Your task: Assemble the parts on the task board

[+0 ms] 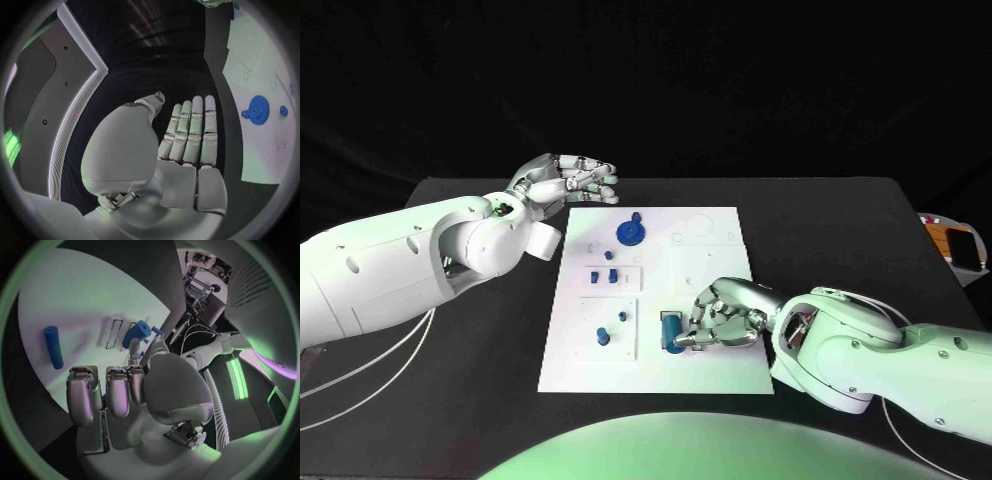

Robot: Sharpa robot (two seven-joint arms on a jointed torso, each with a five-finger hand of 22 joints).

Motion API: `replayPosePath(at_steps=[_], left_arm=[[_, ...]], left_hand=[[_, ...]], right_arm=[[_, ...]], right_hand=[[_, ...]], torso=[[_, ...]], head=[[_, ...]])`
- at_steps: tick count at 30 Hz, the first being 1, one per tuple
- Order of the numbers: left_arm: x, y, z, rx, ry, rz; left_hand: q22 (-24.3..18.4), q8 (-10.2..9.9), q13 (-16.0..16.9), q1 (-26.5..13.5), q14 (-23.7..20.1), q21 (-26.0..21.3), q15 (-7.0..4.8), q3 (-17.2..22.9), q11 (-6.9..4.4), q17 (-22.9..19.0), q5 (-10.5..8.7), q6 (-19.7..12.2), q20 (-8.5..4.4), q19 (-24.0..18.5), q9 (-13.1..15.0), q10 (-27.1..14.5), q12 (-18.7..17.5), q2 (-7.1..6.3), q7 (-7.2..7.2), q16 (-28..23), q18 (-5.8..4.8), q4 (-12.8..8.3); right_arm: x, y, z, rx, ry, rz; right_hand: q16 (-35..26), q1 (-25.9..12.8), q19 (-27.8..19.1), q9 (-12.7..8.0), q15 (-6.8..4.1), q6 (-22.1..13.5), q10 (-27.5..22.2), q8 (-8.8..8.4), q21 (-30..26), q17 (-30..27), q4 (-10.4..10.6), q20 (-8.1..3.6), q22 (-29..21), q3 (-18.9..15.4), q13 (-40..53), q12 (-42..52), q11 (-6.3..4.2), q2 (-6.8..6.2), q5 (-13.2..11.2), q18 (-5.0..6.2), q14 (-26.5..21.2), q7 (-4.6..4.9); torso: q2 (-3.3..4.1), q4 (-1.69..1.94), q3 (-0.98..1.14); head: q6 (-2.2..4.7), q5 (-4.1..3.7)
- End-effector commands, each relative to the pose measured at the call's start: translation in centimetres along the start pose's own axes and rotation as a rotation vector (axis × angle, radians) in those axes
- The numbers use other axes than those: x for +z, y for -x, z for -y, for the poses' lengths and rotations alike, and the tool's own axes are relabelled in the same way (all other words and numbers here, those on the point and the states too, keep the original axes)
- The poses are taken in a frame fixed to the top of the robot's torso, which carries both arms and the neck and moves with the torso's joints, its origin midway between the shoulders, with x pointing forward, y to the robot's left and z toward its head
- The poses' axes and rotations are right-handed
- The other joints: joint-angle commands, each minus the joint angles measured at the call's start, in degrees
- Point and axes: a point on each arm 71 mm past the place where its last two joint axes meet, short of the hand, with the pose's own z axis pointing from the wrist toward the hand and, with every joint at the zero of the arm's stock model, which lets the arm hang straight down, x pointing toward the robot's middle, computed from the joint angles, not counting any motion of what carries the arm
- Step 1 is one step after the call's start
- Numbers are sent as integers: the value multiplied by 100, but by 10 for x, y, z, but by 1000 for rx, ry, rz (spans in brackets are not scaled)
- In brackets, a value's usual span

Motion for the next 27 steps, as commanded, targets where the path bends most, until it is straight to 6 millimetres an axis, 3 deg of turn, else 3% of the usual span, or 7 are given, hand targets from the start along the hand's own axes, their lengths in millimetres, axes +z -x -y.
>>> replayPosePath(at_steps=[1, 14, 27], left_arm=[[0, -2, 1, -10, -7, -8], [0, -2, 1, -10, -6, -10], [0, -3, 1, 2, -4, -19]], left_hand=[[-9, -22, 5, 16, -36, -28, 9, -33, -4, 8, -9, -29, -4, 33, -5, -53, 40, 34, 23, -28, 18, -1], [-13, -20, 6, 22, -39, -34, 11, -35, -2, 11, -9, -25, -3, 37, -5, -57, 41, 42, 24, -28, 18, 3], [-16, -20, 6, 26, -42, -40, 13, -39, -1, 13, -9, -24, -2, 39, -5, -60, 43, 44, 25, -29, 18, 5]], right_arm=[[1, -4, -2, -18, 24, -49], [15, -1, 3, -40, -16, 0], [23, -2, 4, -58, -27, 6]], right_hand=[[35, 70, 490, -11, -37, -29, 240, 20, 32, 1044, -1, -58, 1415, -37, 872, 5, -50, 13, -39, -55, 509, -29], [34, 398, 494, -47, -42, -14, 247, 4, 45, 1043, 14, -62, 1419, -46, 891, 8, -56, 165, -87, -58, 508, -35], [35, 443, 491, -55, -44, -13, 261, 2, 38, 1048, 20, -63, 1417, -69, 915, 29, -59, 185, -79, -57, 509, -40]], torso=[[9, 5, 1], [9, 8, 4], [6, 1, -1]], head=[[-9, 9], [-9, 16], [-9, 7]])
